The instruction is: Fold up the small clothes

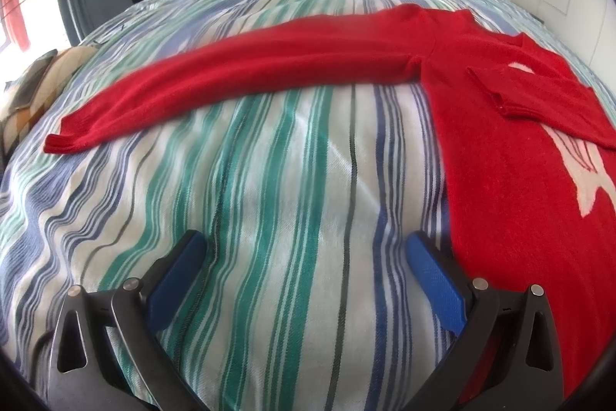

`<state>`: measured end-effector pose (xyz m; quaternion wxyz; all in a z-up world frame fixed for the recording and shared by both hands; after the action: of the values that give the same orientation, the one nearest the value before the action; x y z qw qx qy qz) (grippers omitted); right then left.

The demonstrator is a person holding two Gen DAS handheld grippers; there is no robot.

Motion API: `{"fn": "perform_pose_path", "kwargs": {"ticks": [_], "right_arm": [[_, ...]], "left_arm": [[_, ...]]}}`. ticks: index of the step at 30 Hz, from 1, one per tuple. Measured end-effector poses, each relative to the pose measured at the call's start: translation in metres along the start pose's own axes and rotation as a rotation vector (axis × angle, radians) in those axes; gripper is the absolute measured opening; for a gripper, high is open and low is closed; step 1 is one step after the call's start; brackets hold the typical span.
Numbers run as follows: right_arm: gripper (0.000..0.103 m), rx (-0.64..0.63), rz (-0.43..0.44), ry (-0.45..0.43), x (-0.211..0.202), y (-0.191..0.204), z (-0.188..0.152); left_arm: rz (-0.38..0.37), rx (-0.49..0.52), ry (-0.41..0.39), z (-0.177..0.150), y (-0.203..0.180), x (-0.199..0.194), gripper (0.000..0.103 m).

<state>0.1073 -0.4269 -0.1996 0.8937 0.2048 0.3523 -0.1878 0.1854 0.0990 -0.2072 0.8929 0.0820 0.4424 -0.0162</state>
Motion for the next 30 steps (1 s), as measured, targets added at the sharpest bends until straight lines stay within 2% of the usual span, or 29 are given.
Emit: {"fn": "perform_pose_path", "kwargs": {"ticks": [12, 30], "right_arm": [[0.103, -0.018, -0.027, 0.004, 0.0038, 0.0034, -0.0002], [0.103, -0.012, -0.023, -0.007, 0.0032, 0.0043, -0.0003]], "left_arm": [[-0.001, -0.003, -0.006, 0.0001, 0.0001, -0.0009, 0.103], [0.007, 0.000, -0.007, -0.0010, 0.0003, -0.0012, 0.103]]}}
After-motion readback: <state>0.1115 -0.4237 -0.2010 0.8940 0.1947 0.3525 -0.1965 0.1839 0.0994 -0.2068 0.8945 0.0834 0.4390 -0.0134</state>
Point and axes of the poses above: each gripper's, at about its wrist camera, not at the fingertips, and x roughly the way its jaws point, y to its left, z to its top, the point moved 7 cm from there along x, roughly the way its jaws point, and after that the axes turned 8 degrees about x, right-handed, at the moved point
